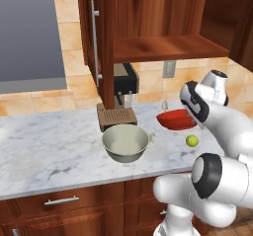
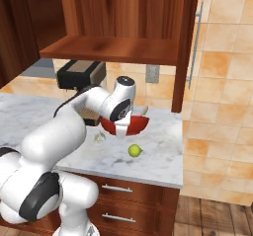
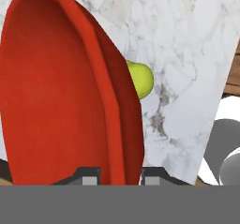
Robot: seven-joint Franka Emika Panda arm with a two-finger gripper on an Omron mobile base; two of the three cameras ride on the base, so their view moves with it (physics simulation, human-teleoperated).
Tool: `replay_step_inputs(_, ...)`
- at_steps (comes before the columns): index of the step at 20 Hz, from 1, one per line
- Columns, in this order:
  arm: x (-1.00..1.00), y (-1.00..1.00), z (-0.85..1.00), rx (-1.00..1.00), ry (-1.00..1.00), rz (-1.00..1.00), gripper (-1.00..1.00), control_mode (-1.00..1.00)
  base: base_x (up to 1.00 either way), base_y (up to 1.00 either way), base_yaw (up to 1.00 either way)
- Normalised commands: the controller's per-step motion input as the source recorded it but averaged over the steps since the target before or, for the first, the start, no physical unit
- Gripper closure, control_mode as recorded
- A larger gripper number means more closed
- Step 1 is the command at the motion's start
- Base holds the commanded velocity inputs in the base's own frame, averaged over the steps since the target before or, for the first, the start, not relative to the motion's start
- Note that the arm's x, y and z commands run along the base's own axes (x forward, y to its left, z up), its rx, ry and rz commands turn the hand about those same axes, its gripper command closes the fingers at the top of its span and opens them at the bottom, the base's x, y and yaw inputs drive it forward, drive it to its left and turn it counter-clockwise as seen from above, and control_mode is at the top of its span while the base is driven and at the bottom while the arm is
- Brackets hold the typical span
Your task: Pick both bowls and place them on the counter. Then place the garlic in one bowl and place the pear in the other bowl.
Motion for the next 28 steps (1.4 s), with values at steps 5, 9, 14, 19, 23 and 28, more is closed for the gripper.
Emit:
replay_step_inputs(5, 0.40, -0.09, -0.21, 0.03, 0.05, 0.09, 1.00, -1.00, 0.00, 0.00, 0.00)
replay_step_inputs(9, 0.47, -0.06, -0.17, 0.01, 0.02, 0.10, 1.00, -1.00, 0.00, 0.00, 0.00)
replay_step_inputs(14, 0.41, -0.08, -0.25, 0.00, 0.04, 0.05, 1.00, -1.00, 0.00, 0.00, 0.00)
replay_step_inputs(19, 0.38, -0.11, -0.31, 0.00, 0.09, 0.01, 1.00, -1.00, 0.00, 0.00, 0.00)
replay_step_inputs(23, 0.38, -0.13, -0.26, 0.00, 0.06, 0.00, 1.00, -1.00, 0.00, 0.00, 0.00)
replay_step_inputs(28, 0.29, -0.11, -0.23, 0.00, 0.02, 0.01, 1.00, -1.00, 0.00, 0.00, 0.00)
